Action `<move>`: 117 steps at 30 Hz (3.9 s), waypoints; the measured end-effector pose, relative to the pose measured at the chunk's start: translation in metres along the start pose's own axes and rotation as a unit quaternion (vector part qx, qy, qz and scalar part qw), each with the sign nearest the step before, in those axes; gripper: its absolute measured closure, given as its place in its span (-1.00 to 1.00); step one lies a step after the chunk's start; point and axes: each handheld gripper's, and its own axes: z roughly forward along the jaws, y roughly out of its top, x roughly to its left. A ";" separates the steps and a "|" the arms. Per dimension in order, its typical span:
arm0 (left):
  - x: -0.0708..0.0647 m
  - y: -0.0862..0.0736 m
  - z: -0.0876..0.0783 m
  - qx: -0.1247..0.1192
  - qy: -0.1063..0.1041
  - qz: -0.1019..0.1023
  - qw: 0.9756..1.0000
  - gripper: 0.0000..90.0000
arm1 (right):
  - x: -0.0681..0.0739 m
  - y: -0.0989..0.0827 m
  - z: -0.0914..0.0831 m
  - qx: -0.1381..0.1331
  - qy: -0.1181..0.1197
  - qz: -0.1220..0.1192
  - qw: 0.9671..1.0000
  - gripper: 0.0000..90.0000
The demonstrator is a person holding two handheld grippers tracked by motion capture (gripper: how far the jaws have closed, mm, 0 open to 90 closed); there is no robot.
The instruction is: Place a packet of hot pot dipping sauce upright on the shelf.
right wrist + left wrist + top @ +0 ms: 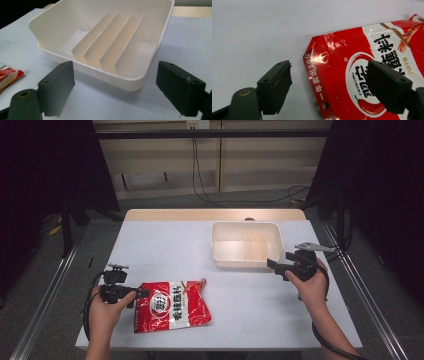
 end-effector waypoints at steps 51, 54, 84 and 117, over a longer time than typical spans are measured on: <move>0.008 -0.026 -0.006 0.023 -0.104 -0.165 0.981 0.18 | 0.000 0.002 0.000 -0.008 0.018 0.014 1.000 -0.67; 0.006 -0.024 -0.007 0.026 -0.105 -0.161 0.981 0.21 | 0.000 0.001 0.000 -0.007 0.017 0.011 1.000 -0.67; 0.001 -0.023 0.016 0.050 -0.095 -0.169 0.980 0.42 | 0.002 -0.001 0.000 -0.003 0.013 0.004 1.000 -0.67; -0.024 0.022 -0.018 0.091 -0.092 -0.104 0.986 1.00 | 0.001 -0.005 -0.010 -0.001 0.010 0.005 1.000 -0.69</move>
